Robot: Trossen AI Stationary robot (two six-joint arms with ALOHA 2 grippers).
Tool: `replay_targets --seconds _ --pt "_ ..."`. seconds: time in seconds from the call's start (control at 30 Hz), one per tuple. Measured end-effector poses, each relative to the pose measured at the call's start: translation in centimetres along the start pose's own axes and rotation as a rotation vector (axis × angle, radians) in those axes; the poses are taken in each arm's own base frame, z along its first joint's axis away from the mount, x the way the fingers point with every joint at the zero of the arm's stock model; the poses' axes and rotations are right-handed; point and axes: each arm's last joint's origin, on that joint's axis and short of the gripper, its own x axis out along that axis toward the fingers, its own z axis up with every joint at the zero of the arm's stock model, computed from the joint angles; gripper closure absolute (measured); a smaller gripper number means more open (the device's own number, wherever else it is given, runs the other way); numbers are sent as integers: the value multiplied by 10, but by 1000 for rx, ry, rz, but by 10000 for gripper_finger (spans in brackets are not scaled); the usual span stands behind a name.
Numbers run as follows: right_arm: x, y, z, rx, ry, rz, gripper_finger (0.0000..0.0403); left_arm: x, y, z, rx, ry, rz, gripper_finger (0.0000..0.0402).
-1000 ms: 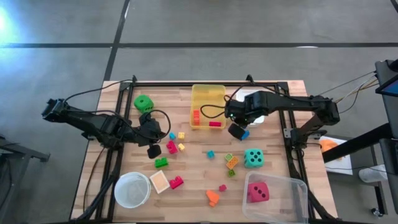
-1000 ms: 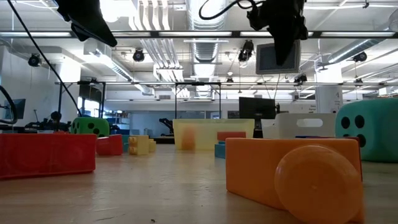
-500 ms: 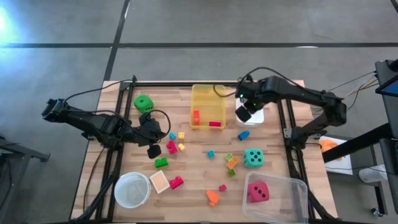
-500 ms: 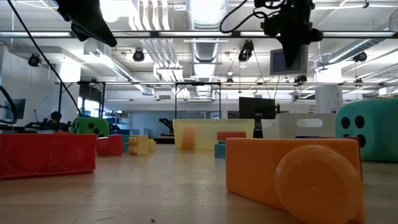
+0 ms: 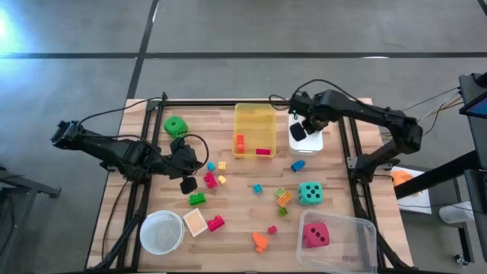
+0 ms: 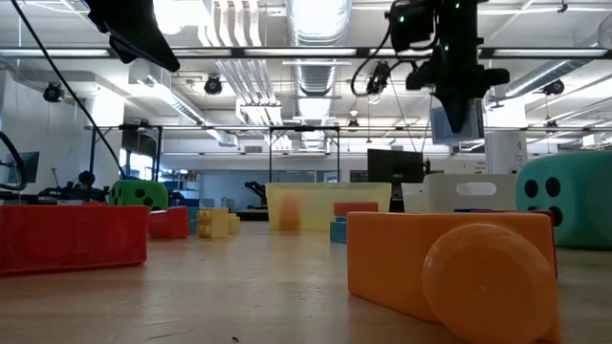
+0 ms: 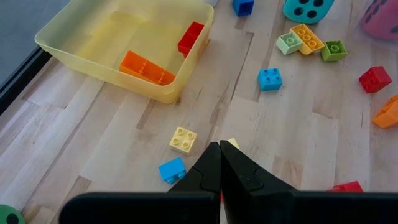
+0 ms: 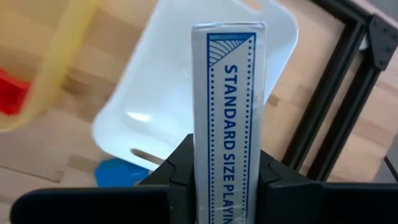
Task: Pick & Place Toys
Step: Put the blue deck of cards into the white bin
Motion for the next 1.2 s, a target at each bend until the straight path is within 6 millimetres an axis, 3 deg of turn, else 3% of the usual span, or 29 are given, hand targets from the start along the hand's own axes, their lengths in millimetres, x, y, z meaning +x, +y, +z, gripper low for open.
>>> replay_targets --seconds 0.33,0.83,1.2 --pt "44 21 11 -33 86 -95 345 0 0 0 0 0 0 401" --pt "75 29 14 -49 139 -153 345 0 0 0 0 0 0 401" --pt "103 34 4 -80 166 -33 345 0 0 0 0 0 0 401"
